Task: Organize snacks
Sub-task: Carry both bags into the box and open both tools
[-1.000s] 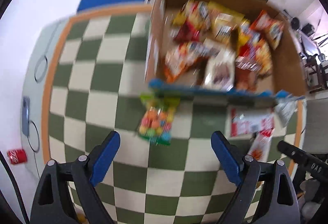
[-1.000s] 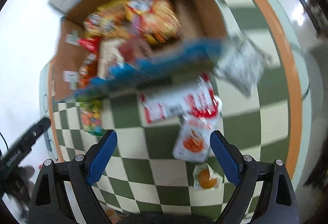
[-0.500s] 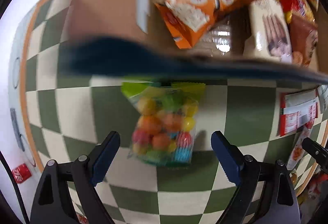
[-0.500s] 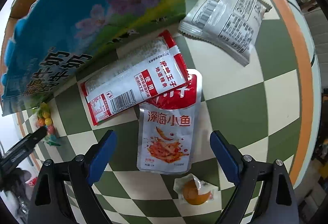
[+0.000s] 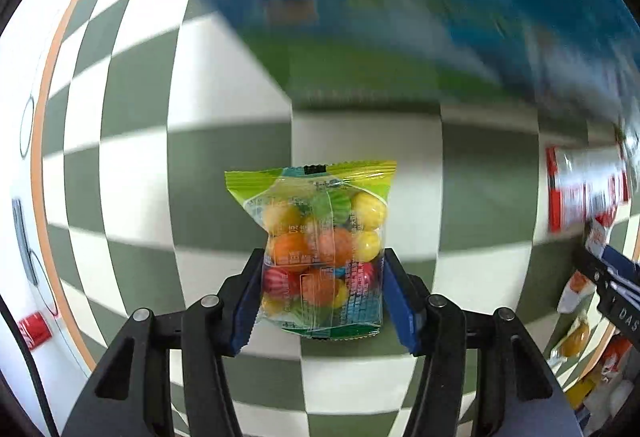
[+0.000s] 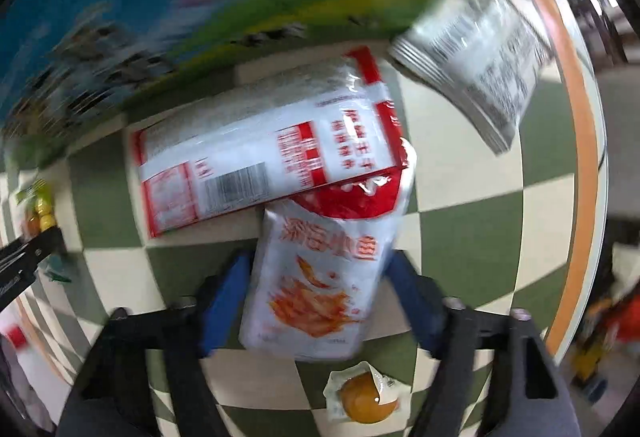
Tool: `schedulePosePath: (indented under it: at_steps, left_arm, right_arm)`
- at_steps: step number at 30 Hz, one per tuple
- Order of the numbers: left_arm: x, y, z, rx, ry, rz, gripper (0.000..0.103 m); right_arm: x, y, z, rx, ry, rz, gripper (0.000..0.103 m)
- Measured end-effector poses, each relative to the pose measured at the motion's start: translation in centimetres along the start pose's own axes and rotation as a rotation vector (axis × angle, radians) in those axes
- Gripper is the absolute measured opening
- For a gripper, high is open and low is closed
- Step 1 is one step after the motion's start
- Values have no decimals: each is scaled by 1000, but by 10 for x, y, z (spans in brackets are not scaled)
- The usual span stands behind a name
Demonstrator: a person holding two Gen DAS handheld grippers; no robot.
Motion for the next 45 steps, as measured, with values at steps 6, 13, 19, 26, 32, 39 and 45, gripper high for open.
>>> schedulePosePath:
  at_steps: [6, 13, 19, 26, 32, 39, 45]
  left_arm:
    - [-54, 32, 20, -71, -43, 3, 53]
    - [-81, 71, 25, -116, -48, 19, 53]
    - [-89, 90, 4, -124, 1, 47, 53]
    - [-109, 95, -48, -166, 82, 71, 53]
    - [-76, 78, -127, -224, 171, 86, 53]
    - [-34, 69, -203, -251, 249, 100, 53]
    - [34, 66, -226, -198, 266, 89, 53]
  right_arm:
    - [-30, -5, 8, 31, 4, -56, 58]
    - [-80, -16, 31, 79, -16, -122, 54]
    - [-113, -9, 33, 126, -3, -134, 50]
    - [-135, 6, -1, 221, 41, -144, 50]
    - [-133, 31, -68, 307, 123, -182, 50]
    - [-92, 12, -175, 343, 243, -233, 50]
    - [-30, 1, -233, 297, 333, -247, 50]
Point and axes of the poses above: each gripper's, at about its wrist camera, not at the fingertips, and z roughly the way its jaws point, y to its right, x to its top, the point moved 7 cm from there along z, roughly the way its jaws point, and after that the axes turned 14 degrees about -y, right-handed, at the moved point
